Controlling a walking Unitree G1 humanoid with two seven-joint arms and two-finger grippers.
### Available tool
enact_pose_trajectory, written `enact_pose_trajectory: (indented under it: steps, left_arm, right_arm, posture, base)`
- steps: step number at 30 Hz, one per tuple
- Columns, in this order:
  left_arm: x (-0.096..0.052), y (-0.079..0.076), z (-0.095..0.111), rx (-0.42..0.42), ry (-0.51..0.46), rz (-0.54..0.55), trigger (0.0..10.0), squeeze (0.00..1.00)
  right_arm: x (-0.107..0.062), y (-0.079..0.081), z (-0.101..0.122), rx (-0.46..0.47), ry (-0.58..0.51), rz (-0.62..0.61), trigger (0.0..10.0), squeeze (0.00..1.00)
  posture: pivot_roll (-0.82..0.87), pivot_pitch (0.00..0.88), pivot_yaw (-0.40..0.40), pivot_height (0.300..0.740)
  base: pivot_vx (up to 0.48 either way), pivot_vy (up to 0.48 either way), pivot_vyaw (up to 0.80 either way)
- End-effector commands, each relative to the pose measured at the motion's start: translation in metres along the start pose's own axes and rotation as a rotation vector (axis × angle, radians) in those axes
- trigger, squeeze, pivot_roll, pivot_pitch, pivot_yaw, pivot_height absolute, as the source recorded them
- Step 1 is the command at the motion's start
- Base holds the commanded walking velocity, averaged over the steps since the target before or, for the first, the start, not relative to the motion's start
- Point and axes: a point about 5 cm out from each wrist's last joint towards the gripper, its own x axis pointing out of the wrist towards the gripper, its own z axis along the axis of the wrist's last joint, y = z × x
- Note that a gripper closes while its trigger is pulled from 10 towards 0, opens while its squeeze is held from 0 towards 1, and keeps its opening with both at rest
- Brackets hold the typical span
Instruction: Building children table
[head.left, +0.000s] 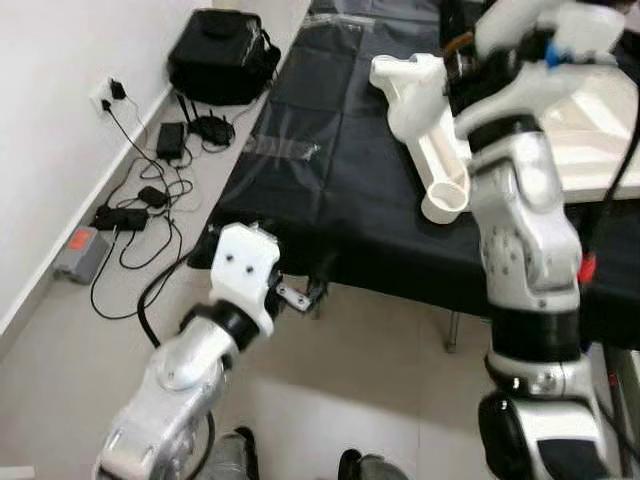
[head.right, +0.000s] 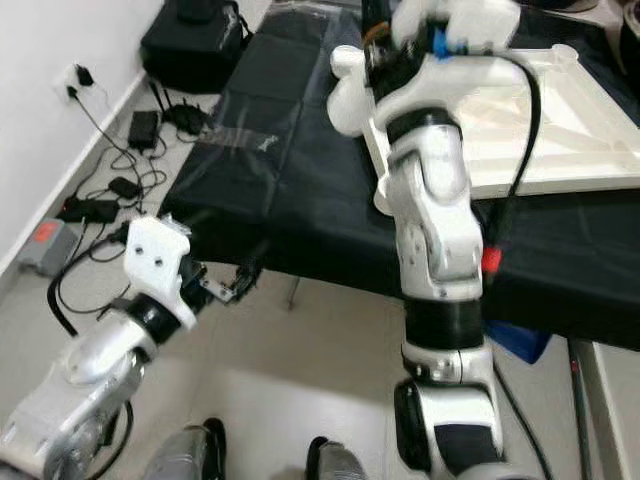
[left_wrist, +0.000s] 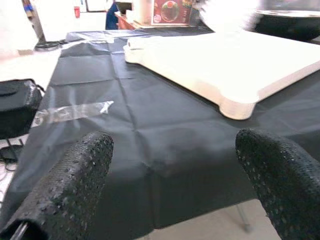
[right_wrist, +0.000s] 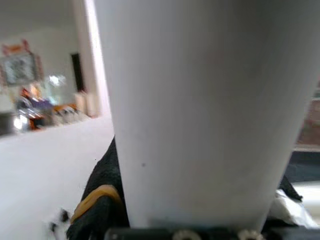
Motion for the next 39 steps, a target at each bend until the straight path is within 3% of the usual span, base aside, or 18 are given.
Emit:
enact_pose_trajectory:
  steps: [1, 5, 13, 30, 38, 39]
  left_arm:
    - [0.002, 0.003, -0.001, -0.008, -0.001, 0.028, 10.0, 0.0]
    - [0.004, 0.006, 0.0, -0.006, -0.009, 0.047, 10.0, 0.0]
    - [0.012, 0.026, 0.002, 0.041, -0.024, 0.116, 10.0, 0.0]
    - [0.02, 0.038, 0.006, 0.095, -0.036, 0.143, 10.0, 0.0]
    - [0.026, 0.046, 0.0, 0.065, 0.039, 0.167, 10.0, 0.0]
    - [0.03, 0.048, -0.006, 0.05, 0.09, 0.155, 10.0, 0.0]
  right_arm:
    - [-0.005, -0.004, 0.002, -0.029, 0.0, -0.006, 10.0, 0.0]
    - [-0.009, -0.005, -0.001, -0.027, 0.013, -0.01, 10.0, 0.0]
    - [-0.018, -0.008, -0.009, -0.043, 0.039, -0.035, 10.0, 0.0]
    - [-0.018, -0.014, -0.006, -0.091, 0.033, -0.089, 10.0, 0.0]
    - [-0.016, -0.013, -0.004, -0.09, 0.029, -0.09, 10.0, 0.0]
    - [-0.016, -0.011, -0.004, -0.089, 0.029, -0.082, 10.0, 0.0]
  posture:
    - [0.15, 0.141, -0.049, 0.74]
    - [0.15, 0.141, -0.049, 0.74]
    - [0.15, 0.135, -0.048, 0.74]
    - [0.15, 0.136, -0.045, 0.74]
    - [0.15, 0.14, -0.041, 0.74]
    - [0.16, 0.144, -0.042, 0.74]
  base:
    - [0.0, 0.0, 0.0]
    - [0.0, 0.0, 0.0]
    - [0.452, 0.0, 0.0]
    - [0.464, 0.0, -0.28]
    - [0.058, 0.0, 0.0]
    - [0.0, 0.0, 0.0]
